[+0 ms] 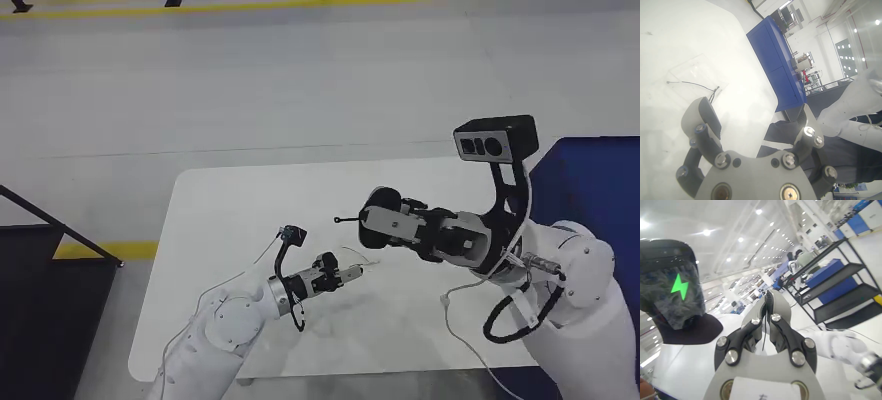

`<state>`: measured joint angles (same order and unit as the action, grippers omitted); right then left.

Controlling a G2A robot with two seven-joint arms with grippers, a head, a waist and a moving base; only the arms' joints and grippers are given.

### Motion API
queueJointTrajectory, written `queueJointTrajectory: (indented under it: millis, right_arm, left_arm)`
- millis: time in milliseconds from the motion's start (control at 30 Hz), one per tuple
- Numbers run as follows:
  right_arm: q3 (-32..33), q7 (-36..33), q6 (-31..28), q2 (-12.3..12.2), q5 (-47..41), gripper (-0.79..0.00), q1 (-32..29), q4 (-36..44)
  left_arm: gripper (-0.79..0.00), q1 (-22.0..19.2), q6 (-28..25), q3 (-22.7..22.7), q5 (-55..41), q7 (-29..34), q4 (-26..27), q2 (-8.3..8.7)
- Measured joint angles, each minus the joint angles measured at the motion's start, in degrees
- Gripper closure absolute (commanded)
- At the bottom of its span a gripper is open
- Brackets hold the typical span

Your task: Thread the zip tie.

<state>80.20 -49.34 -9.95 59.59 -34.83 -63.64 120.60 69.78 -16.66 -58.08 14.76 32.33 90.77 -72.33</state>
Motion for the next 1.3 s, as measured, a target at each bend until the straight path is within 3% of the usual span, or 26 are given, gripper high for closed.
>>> queueJointTrajectory:
  millis: [267, 367, 700, 833, 933, 1100, 1300]
  right_arm:
    - [14.1, -10.6, -2.2, -1.6, -2.2, 0.000, -7.6, -13.9]
    - [16.9, -11.6, -2.0, -1.9, -3.0, 0.000, -8.7, -17.1]
    - [17.3, -10.0, -2.1, -1.8, -4.8, 0.000, -8.8, -17.1]
    - [17.5, -10.2, 3.1, -2.1, -3.7, 0.000, -9.4, -19.1]
    - [18.0, -10.6, 7.0, -2.4, -3.9, 0.000, -8.3, -22.0]
    - [18.0, -10.9, 7.3, -2.4, -4.8, 0.000, -8.1, -22.2]
    - [18.0, -10.9, 7.3, -2.4, -4.8, 0.000, -8.1, -22.2]
  left_arm:
    - [-0.785, 0.0, 0.0, 0.0, 0.0, 0.0, 0.0, 0.00]
    - [-0.785, 0.0, 0.0, 0.0, 0.0, 0.0, 0.0, 0.00]
    - [-0.785, 0.0, 0.0, 0.0, 0.0, 0.0, 0.0, 0.00]
    - [-0.785, 0.0, 0.0, 0.1, 0.1, -0.1, 0.1, -0.01]
    - [-0.785, -1.8, 2.5, 2.1, 4.9, -1.9, 3.0, -0.44]
    - [-0.785, -6.9, 9.2, 6.4, 18.6, -4.9, 4.4, -1.46]
    - [-0.785, -6.6, 8.6, 6.3, 16.4, -4.6, 4.4, -1.43]
